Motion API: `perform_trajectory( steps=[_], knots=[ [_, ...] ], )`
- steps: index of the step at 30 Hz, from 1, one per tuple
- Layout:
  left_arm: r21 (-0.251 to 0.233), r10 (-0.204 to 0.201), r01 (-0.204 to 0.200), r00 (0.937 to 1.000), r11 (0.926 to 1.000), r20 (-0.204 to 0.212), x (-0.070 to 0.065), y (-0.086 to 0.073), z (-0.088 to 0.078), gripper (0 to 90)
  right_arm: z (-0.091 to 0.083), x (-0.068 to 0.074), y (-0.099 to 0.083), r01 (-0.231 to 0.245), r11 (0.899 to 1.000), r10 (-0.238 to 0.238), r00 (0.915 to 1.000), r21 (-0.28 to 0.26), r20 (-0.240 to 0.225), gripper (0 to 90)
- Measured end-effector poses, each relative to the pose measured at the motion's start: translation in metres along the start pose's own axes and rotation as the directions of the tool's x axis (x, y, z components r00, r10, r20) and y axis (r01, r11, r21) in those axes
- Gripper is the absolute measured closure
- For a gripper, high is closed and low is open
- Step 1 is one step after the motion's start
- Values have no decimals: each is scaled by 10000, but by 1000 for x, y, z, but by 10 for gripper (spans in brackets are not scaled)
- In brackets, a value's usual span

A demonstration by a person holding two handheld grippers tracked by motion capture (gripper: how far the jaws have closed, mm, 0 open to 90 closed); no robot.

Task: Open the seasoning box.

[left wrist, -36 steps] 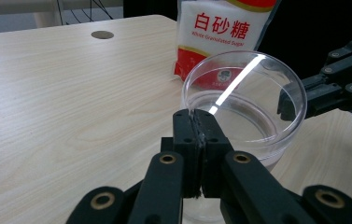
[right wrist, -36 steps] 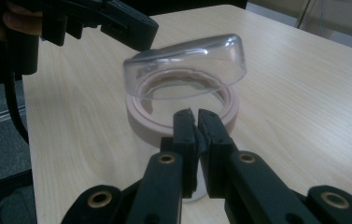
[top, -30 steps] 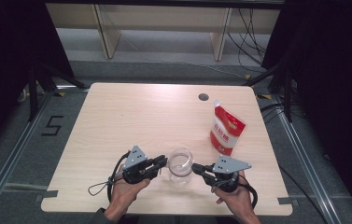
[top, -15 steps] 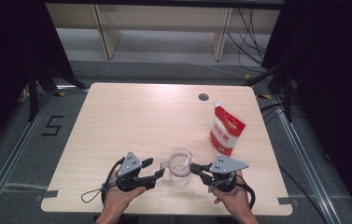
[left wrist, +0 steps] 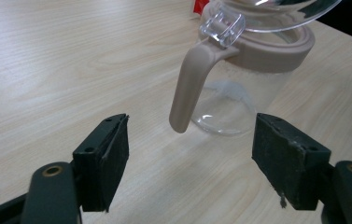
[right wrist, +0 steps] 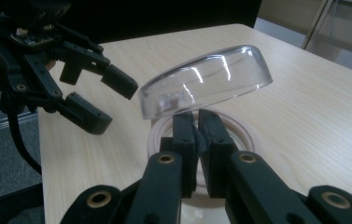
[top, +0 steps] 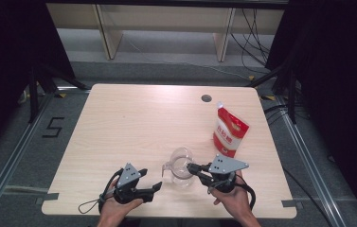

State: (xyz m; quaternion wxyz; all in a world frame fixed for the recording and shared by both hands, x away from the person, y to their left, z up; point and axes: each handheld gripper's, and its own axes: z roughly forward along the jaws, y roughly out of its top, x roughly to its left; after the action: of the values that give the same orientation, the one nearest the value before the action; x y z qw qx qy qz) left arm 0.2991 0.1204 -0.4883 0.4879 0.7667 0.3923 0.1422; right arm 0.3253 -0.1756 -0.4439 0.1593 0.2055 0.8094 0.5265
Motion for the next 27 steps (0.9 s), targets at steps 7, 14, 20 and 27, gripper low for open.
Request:
perform_trajectory(
  steps=[7,14,20,27],
  knots=[
    [86,312,-311,9994,9995,-147,1,-5,-3,264,4,5,6,65,9997,-65,10000,-240,-11,859],
    [204,-13,18,9996,9998,-269,1,-10,-1,263,6,12,14,378,9991,-381,9992,-195,-149,856],
    [134,-25,29,9996,9999,-293,3,-11,-1,264,8,12,17,348,9991,-354,9991,-255,-243,856],
    [181,-42,47,9996,9998,-297,-1,-11,2,265,13,15,19,472,9986,-478,9985,-239,-265,854]
  ],
)
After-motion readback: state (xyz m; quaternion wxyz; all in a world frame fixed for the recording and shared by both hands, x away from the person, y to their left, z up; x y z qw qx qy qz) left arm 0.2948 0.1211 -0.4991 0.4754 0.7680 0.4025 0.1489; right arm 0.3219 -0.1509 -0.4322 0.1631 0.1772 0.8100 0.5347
